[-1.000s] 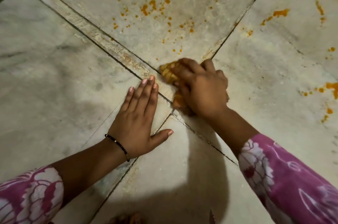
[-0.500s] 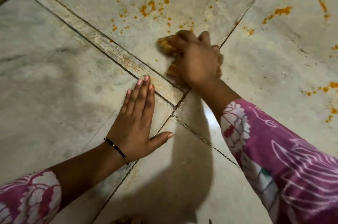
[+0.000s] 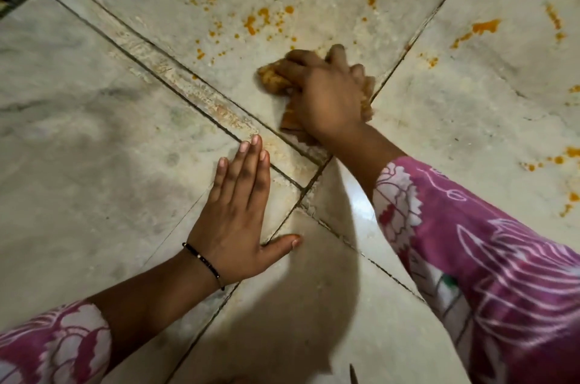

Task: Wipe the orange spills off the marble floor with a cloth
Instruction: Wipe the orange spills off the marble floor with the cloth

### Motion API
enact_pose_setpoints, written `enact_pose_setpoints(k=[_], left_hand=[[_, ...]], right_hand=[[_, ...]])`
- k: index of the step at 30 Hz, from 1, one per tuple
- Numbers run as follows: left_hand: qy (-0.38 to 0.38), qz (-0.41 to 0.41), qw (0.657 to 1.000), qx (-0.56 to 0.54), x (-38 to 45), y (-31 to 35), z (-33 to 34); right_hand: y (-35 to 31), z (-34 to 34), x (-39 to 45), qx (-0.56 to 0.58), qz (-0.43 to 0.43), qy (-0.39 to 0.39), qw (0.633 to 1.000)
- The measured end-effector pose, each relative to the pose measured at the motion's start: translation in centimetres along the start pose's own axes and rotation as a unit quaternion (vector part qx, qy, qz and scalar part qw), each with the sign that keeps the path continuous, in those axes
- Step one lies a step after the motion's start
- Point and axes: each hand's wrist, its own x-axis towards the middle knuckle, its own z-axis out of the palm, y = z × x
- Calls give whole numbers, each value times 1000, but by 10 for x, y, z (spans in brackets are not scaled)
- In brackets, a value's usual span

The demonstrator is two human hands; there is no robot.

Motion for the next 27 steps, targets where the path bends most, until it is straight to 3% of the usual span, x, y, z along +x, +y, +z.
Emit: enact_pose_setpoints(k=[3, 5, 9, 13, 16, 19, 23, 27], left_hand=[[-2, -4, 1000, -2, 0, -1, 0], [-1, -2, 1000, -2, 0, -1, 0], [-2, 3, 1000, -1, 0, 0, 0], [-5, 7, 1000, -2, 0, 0, -1], [-6, 1, 1000, -2, 1, 0, -1], [-6, -11, 1000, 7, 1, 0, -1], [-2, -9, 1000, 12, 1, 0, 1], [-10, -7, 1000, 22, 2, 1, 0]], right_hand=[[-5, 1, -23, 15, -90, -20, 996], [17, -1, -54, 36, -106, -17, 994], [66, -12, -82, 10, -12, 12, 1000], [43, -7, -26, -13, 76, 26, 997], [4, 3, -13, 2, -24, -4, 1000], [-4, 3, -60, -9, -106, -13, 994], [40, -12, -136, -12, -26, -12, 1000], [61, -15, -104, -42, 95, 15, 994]])
